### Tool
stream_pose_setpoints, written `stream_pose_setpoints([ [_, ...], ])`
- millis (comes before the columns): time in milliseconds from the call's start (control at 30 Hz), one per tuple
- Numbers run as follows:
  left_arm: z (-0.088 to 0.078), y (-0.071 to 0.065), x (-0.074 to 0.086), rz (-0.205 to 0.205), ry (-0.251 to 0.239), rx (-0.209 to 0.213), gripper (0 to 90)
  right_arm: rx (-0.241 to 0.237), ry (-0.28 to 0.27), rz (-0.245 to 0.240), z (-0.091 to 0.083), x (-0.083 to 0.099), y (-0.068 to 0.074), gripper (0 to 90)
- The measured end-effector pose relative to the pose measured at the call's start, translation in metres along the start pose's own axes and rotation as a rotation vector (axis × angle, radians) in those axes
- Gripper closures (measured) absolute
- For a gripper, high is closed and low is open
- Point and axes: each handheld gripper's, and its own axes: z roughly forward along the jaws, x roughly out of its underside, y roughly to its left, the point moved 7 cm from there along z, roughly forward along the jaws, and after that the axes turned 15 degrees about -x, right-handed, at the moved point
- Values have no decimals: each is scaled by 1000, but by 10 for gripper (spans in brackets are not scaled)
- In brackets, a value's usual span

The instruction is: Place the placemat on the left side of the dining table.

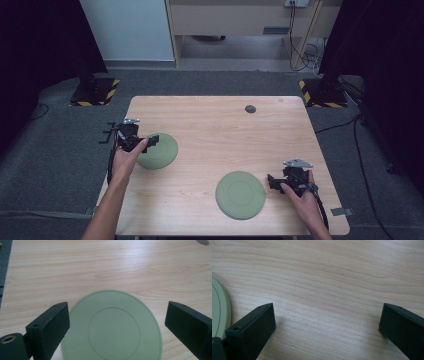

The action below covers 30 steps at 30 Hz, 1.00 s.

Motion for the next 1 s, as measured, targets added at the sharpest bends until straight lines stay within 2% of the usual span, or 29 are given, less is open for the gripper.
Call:
stream_pose_setpoints([
  [267,-15,-32,2,55,-7,47,51,0,0,-1,0,0,0,9],
  [633,-18,-56,11,116,-7,67,49,0,0,-1,0,0,0,9],
  [1000,-22,-71,21,122,-12,98,47,0,0,-1,0,0,0,10],
])
